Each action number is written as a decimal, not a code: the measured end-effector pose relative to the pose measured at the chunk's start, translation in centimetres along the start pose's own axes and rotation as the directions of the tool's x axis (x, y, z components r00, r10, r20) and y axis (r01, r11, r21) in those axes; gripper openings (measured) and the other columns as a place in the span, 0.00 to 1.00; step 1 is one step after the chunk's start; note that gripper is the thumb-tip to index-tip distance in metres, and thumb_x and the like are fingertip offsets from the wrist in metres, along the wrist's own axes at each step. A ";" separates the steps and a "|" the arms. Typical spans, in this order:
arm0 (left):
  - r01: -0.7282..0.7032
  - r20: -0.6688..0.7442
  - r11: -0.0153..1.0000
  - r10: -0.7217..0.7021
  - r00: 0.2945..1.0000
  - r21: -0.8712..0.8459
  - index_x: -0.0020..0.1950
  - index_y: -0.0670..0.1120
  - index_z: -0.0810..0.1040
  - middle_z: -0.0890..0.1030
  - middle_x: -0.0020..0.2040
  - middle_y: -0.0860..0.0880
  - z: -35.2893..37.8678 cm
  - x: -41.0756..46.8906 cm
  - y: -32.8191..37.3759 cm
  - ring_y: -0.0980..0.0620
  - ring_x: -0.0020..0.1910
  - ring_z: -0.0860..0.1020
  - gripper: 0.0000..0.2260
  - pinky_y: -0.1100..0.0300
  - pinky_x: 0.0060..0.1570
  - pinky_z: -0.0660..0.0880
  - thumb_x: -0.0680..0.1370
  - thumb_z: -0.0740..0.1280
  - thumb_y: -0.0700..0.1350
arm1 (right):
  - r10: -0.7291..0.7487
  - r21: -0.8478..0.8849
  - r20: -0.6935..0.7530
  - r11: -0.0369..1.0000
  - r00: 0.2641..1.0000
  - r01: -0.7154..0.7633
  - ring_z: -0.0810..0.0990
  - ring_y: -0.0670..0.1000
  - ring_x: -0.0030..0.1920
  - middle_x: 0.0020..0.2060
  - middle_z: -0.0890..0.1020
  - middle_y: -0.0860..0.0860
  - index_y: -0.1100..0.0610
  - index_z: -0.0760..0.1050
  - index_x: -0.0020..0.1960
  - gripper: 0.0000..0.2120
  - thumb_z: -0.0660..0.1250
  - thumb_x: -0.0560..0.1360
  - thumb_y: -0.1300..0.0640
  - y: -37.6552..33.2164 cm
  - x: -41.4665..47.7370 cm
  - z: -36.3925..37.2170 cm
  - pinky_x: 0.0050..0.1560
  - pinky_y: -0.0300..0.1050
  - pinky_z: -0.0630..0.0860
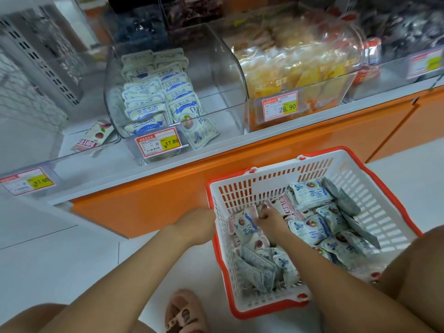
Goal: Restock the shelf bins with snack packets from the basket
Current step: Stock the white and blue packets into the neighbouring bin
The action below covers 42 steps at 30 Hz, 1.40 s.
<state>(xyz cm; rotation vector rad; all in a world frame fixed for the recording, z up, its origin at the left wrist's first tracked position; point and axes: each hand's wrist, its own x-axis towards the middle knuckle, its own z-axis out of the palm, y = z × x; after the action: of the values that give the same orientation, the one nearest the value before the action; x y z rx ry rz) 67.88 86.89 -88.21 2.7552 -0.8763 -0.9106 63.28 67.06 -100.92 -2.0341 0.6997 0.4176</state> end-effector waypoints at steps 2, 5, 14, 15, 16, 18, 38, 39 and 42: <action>0.006 -0.041 1.000 -0.006 0.999 0.001 0.59 0.46 0.78 0.81 0.54 0.47 -1.0 -0.3 0.2 0.48 0.45 0.79 0.13 0.55 0.44 0.76 0.81 0.56 0.43 | -0.138 0.048 -0.050 0.989 0.989 0.141 0.67 0.47 0.30 0.31 0.70 0.51 0.56 0.63 0.36 0.15 0.65 0.78 0.58 -3.1 -0.9 -1.5 0.31 0.39 0.65; -0.013 -0.243 0.997 0.032 0.970 0.081 0.59 0.47 0.80 0.82 0.55 0.49 -4.2 -1.5 1.0 0.50 0.48 0.79 0.14 0.58 0.44 0.74 0.81 0.56 0.46 | -0.355 0.005 -0.097 0.934 0.930 0.357 0.67 0.46 0.29 0.30 0.71 0.49 0.56 0.64 0.37 0.14 0.64 0.78 0.56 -8.3 -3.7 -4.9 0.25 0.34 0.63; -0.105 -0.826 0.986 -0.048 0.562 -0.129 0.64 0.44 0.77 0.80 0.59 0.43 -12.0 -6.4 -0.4 0.43 0.58 0.76 0.15 0.55 0.56 0.71 0.79 0.61 0.41 | -0.721 0.075 -0.344 0.618 0.602 0.783 0.80 0.64 0.38 0.31 0.77 0.62 0.53 0.68 0.36 0.13 0.69 0.75 0.61 -21.6 -10.9 -14.9 0.37 0.56 0.78; -0.083 -0.821 0.986 -0.072 0.566 -0.144 0.64 0.43 0.77 0.80 0.59 0.43 -12.1 -6.2 -0.9 0.43 0.58 0.76 0.15 0.55 0.56 0.70 0.79 0.62 0.40 | -0.736 0.071 -0.377 0.583 0.562 0.810 0.80 0.66 0.39 0.32 0.78 0.63 0.52 0.68 0.35 0.13 0.70 0.74 0.60 -23.2 -10.6 -15.7 0.37 0.57 0.78; -0.070 -0.817 0.988 -0.076 0.572 -0.141 0.64 0.43 0.77 0.79 0.59 0.43 -12.0 -6.1 -1.2 0.42 0.58 0.75 0.14 0.55 0.57 0.70 0.78 0.62 0.39 | -0.746 0.054 -0.404 0.558 0.529 0.828 0.80 0.65 0.40 0.33 0.80 0.62 0.50 0.69 0.35 0.13 0.70 0.72 0.58 -24.7 -10.1 -16.3 0.38 0.58 0.78; -0.068 -0.811 0.990 -0.061 0.581 -0.123 0.63 0.42 0.77 0.78 0.59 0.43 -11.8 -5.8 -1.4 0.42 0.58 0.75 0.14 0.53 0.59 0.70 0.78 0.62 0.39 | -0.776 -0.005 -0.411 0.526 0.478 0.850 0.81 0.60 0.39 0.34 0.82 0.55 0.48 0.70 0.33 0.12 0.71 0.69 0.55 -27.6 -8.9 -17.0 0.40 0.56 0.79; -0.003 -0.831 0.993 -0.100 0.547 -0.121 0.64 0.42 0.77 0.77 0.61 0.45 -13.0 -6.4 -3.2 0.47 0.61 0.72 0.14 0.59 0.60 0.66 0.80 0.59 0.41 | -0.699 -0.282 0.153 0.647 0.699 0.709 0.75 0.36 0.27 0.31 0.79 0.46 0.59 0.76 0.41 0.08 0.75 0.70 0.59 -32.9 -2.1 -11.9 0.34 0.32 0.74; -0.003 -0.831 0.993 -0.099 0.548 -0.120 0.64 0.42 0.77 0.77 0.61 0.45 -13.0 -6.4 -3.2 0.47 0.61 0.72 0.14 0.59 0.60 0.66 0.80 0.60 0.41 | -0.699 -0.250 0.106 0.669 0.707 0.700 0.76 0.36 0.27 0.31 0.79 0.47 0.60 0.76 0.42 0.08 0.75 0.70 0.60 -32.7 -1.7 -11.4 0.34 0.32 0.73; -0.013 -0.833 0.994 -0.086 0.547 -0.111 0.64 0.41 0.76 0.77 0.61 0.44 -12.8 -6.2 -3.3 0.46 0.61 0.73 0.14 0.57 0.61 0.68 0.80 0.60 0.40 | -0.693 -0.274 -0.006 0.694 0.721 0.666 0.77 0.40 0.34 0.35 0.80 0.46 0.59 0.80 0.45 0.07 0.75 0.70 0.58 -32.3 -1.4 -10.6 0.37 0.30 0.70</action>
<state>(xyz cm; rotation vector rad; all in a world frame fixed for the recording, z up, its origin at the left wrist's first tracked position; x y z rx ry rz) 72.86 92.09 -75.51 2.5971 -0.5313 0.4191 82.58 72.03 -73.30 -2.3964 -0.1055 -0.0577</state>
